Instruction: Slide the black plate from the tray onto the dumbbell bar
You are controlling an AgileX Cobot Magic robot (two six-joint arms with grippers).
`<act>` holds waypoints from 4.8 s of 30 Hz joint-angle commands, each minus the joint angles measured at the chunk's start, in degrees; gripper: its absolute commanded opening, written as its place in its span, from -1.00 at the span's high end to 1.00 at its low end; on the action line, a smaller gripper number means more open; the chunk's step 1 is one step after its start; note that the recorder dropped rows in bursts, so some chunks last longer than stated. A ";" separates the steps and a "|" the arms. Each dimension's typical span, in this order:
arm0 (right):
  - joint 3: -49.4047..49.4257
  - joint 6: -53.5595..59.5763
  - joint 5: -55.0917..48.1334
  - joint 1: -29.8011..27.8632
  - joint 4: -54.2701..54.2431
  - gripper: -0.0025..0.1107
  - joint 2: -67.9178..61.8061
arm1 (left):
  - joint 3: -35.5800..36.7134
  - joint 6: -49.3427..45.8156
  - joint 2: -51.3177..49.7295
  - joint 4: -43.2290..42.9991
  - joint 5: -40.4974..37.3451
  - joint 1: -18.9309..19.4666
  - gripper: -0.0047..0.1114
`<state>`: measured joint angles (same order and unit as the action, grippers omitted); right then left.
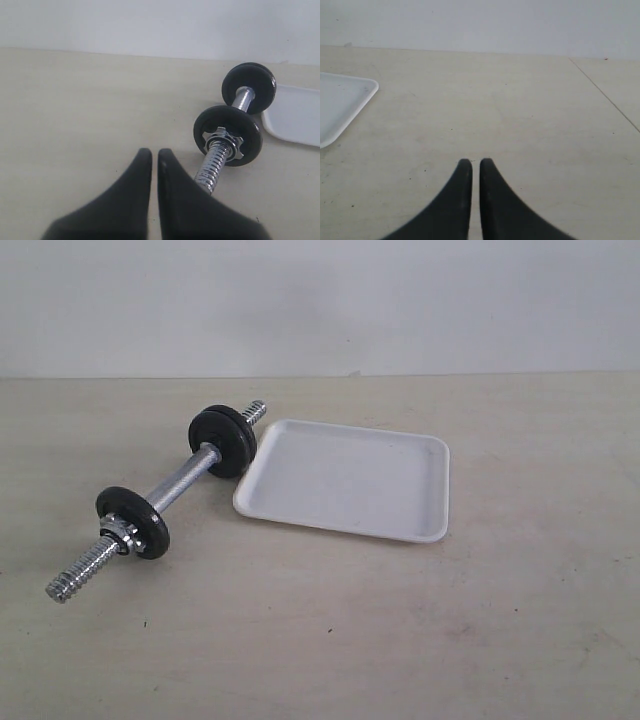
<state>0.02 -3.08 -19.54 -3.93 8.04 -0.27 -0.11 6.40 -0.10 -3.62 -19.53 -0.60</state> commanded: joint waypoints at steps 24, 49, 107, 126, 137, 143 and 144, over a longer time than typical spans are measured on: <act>-0.02 0.22 0.43 -0.05 -0.09 0.89 0.27 | 0.11 -0.40 0.10 -0.34 0.16 0.12 0.84; -0.02 0.22 0.43 0.06 -0.09 0.89 0.27 | 0.11 -0.40 0.10 -0.34 0.16 0.12 0.84; -0.02 0.22 0.43 6.63 -0.09 0.89 0.27 | 0.11 -0.40 0.10 -0.34 0.16 0.12 0.84; -0.02 0.22 0.43 6.63 -0.09 0.89 0.27 | 0.11 -0.40 0.10 -0.34 0.16 0.12 0.84; -0.02 0.22 0.43 6.63 -0.09 0.89 0.27 | 0.11 -0.40 0.10 -0.34 0.16 0.12 0.84; -0.02 0.22 0.43 6.63 -0.09 0.89 0.27 | 0.11 -0.40 0.10 -0.34 0.16 0.12 0.84; -0.02 0.22 0.43 6.63 -0.09 0.89 0.27 | 0.11 -0.40 0.10 -0.34 0.16 0.12 0.84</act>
<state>0.02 -3.08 -19.43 2.67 8.04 -0.27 -0.11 6.15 -0.10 -3.62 -19.53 -0.60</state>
